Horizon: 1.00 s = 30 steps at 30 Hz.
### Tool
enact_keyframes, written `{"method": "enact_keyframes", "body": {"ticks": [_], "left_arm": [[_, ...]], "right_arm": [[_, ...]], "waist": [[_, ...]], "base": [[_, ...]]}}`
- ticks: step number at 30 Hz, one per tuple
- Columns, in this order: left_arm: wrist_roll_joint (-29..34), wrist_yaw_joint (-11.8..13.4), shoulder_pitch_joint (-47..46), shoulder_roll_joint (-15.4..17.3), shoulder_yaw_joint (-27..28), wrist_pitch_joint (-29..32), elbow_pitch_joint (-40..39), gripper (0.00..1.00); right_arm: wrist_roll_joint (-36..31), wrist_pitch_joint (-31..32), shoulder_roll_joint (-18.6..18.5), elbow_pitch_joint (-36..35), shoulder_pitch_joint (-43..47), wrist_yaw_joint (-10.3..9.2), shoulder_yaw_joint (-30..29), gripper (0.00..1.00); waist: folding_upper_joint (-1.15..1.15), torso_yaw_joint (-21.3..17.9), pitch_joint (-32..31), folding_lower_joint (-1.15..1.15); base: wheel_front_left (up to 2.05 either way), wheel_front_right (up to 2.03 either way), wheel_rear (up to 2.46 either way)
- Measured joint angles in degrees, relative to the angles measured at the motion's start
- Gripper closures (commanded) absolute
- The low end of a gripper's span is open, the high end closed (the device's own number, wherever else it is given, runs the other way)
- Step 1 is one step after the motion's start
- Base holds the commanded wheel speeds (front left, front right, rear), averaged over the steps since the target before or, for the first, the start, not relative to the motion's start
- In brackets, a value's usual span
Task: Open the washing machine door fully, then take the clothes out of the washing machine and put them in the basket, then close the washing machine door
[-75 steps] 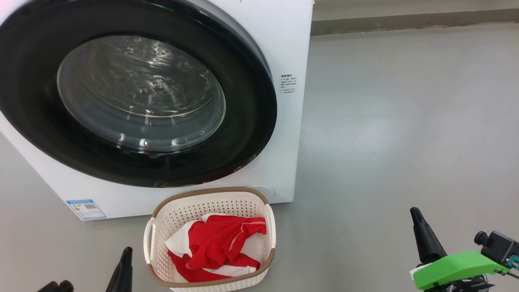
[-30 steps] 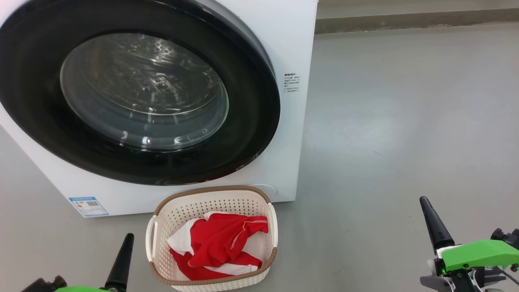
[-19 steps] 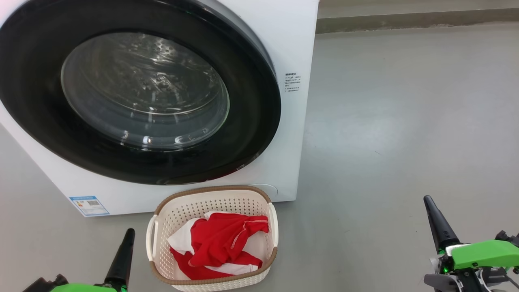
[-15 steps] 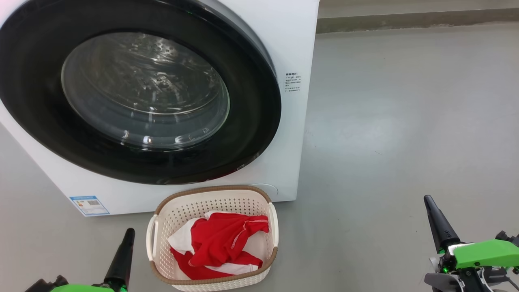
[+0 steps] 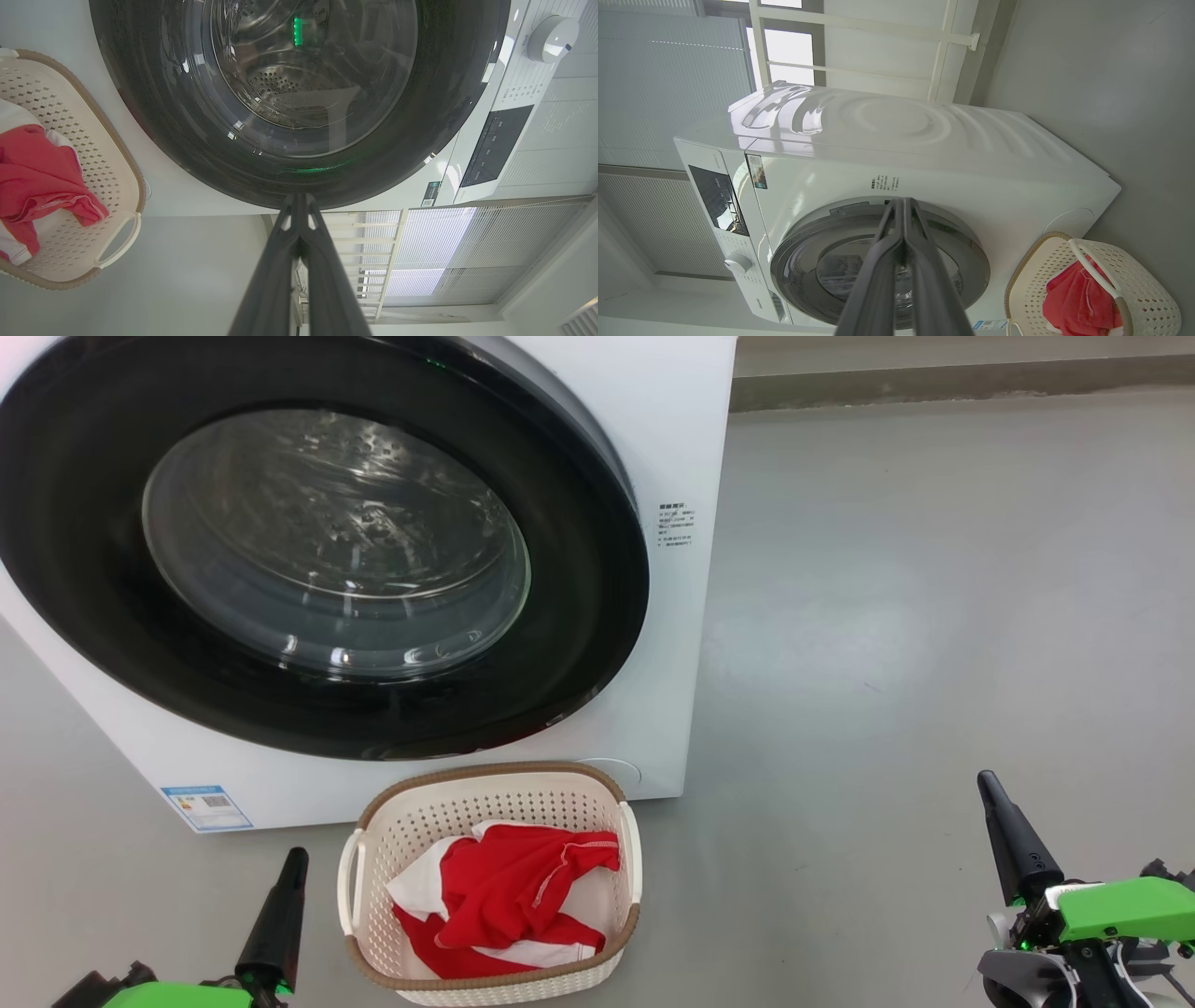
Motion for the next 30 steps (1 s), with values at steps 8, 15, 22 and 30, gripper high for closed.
{"method": "enact_keyframes", "body": {"ticks": [8, 15, 22, 30], "left_arm": [[0.0, 0.0, 0.0, 0.0, 0.0, 0.0, 0.0, 1.0], [-0.2, 0.0, 0.0, 0.0, 0.0, 0.0, 0.0, 1.0], [-0.2, 0.0, 0.0, 0.0, 0.0, 0.0, 0.0, 1.0], [-0.2, 0.0, 0.0, 0.0, 0.0, 0.0, 0.0, 1.0]], "right_arm": [[0.0, 0.0, 0.0, 0.0, 0.0, 0.0, 0.0, 1.0], [0.0, 0.0, 0.0, 0.0, 0.0, 0.0, -0.1, 1.0], [0.0, 0.0, 0.0, 0.0, 0.0, 0.0, -0.1, 1.0], [0.0, 0.1, 0.0, 0.0, 0.0, 0.0, -0.1, 1.0]], "waist": [[0.0, 0.0, 0.0, 0.0], [0.0, 0.0, 0.0, 0.0], [0.0, 0.0, 0.0, 0.0], [0.0, 0.0, 0.0, 0.0]], "base": [[0.0, 0.0, 0.0], [0.0, 0.0, 0.0], [0.0, 0.0, 0.0], [0.0, 0.0, 0.0]]}}
